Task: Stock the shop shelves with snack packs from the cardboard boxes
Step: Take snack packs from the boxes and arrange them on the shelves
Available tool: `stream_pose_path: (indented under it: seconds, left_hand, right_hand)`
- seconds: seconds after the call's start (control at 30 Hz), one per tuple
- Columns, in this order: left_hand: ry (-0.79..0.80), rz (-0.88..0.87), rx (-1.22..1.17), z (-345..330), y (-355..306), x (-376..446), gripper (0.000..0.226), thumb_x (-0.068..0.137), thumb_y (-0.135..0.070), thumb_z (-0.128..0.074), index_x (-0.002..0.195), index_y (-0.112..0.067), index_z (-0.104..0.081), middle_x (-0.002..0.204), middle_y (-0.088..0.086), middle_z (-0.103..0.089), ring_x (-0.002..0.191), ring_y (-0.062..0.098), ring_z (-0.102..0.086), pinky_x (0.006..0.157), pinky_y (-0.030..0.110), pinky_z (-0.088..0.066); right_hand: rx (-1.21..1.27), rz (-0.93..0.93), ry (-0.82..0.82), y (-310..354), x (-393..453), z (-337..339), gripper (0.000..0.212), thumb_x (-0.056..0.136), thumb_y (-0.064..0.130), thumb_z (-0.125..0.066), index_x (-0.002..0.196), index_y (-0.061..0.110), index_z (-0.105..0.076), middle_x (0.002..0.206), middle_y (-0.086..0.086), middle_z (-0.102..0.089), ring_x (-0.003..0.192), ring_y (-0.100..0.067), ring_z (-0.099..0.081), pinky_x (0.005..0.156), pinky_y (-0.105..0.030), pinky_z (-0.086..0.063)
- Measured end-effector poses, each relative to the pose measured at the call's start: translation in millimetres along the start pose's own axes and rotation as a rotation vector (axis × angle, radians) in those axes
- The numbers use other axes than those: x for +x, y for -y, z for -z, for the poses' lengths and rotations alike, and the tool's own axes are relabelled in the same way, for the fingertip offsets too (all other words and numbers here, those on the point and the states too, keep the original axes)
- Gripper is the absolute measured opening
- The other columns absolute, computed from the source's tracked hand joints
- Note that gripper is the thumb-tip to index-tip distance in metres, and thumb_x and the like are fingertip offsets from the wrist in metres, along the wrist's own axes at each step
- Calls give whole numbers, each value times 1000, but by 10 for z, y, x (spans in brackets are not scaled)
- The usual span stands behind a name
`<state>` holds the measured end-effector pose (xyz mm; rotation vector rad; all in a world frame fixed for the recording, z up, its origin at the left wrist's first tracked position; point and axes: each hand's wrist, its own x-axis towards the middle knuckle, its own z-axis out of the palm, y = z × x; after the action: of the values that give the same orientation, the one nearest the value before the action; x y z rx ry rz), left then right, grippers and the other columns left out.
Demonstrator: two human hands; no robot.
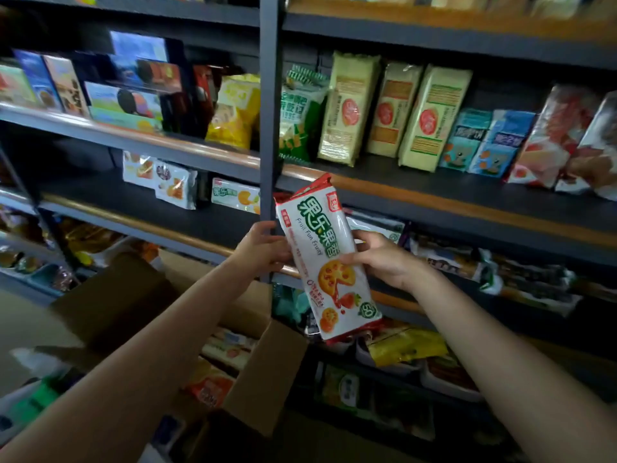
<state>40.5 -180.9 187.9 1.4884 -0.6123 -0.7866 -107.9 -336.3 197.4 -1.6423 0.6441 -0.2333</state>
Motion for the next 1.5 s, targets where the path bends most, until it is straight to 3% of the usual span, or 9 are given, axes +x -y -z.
stream_pose_path:
  seconds: [0.13,0.27,0.57,0.67,0.83,0.97,1.2,1.33,1.5]
  left_hand:
    - [79,52,-77,-79,36,43,58,80,-15,-70,127,-22,-37,99,-3,-64,85,13,-67,70,29,-52]
    - [255,152,-100,-8,138,67,42,81,-17,-65,121,-10,-54,106,6,-69,96,23,-67,77,33,-56]
    - [-68,277,-470,919,743,143,23,89,-21,-56,106,-7,-60,94,9,-73,91,24,-69,62,28,-58]
    - [-142,299,-521,1136,923,68,18,91,-18,-54,102,-5,-60,84,9,-72,86,22,-67,55,24,-56]
    - [-106,317,-540,1268,1117,118,24,90,-18,-55,109,-4,-59,98,12,-71,88,23,-70,61,25,-57]
    - [-22,369,-254,972,1109,343,20,93,-20,-54,106,-6,-59,97,13,-71,88,24,-69,70,30,-59]
    - [56,226,79,290,1021,866,22,95,-13,-50,116,-16,-54,94,2,-60,83,17,-59,72,28,-49]
    - [16,159,258,169,1015,1043,38,89,1,-49,126,-5,-49,90,5,-58,81,23,-54,64,28,-43]
    - [-265,121,245,219,1025,1139,13,92,-7,-50,103,-14,-51,111,7,-58,87,19,-58,57,20,-47]
  right_hand:
    - [2,-14,-43,-81,-46,164,52,78,-6,-67,122,14,-47,103,-11,-67,92,-28,-66,85,-44,-53]
    - [27,-13,7,-101,132,-2,50,77,-4,-69,116,19,-47,109,-11,-65,94,-28,-66,83,-43,-54]
    - [-388,-173,165,-328,624,-688,70,72,22,-79,132,13,-44,117,-3,-63,96,-16,-65,84,-32,-55]
    - [-333,-177,137,-465,713,-938,64,74,18,-78,131,9,-49,115,-4,-63,94,-15,-65,81,-29,-55]
    - [-288,-186,115,-564,728,-1059,59,73,12,-78,125,11,-51,104,2,-61,89,-13,-63,76,-26,-55]
    - [-275,-179,-73,-700,673,-698,55,68,8,-81,117,14,-55,101,-4,-67,88,-19,-68,78,-36,-57]
    - [-111,-237,-339,-911,619,92,37,71,8,-78,105,11,-62,82,-5,-70,69,-16,-69,56,-25,-57]
    - [-84,-252,-277,-900,734,294,29,74,5,-75,101,7,-63,80,-5,-70,65,-11,-67,51,-20,-54]
    - [-160,-167,-84,-775,917,321,26,75,3,-74,88,22,-62,81,3,-70,69,-4,-67,56,-15,-53]
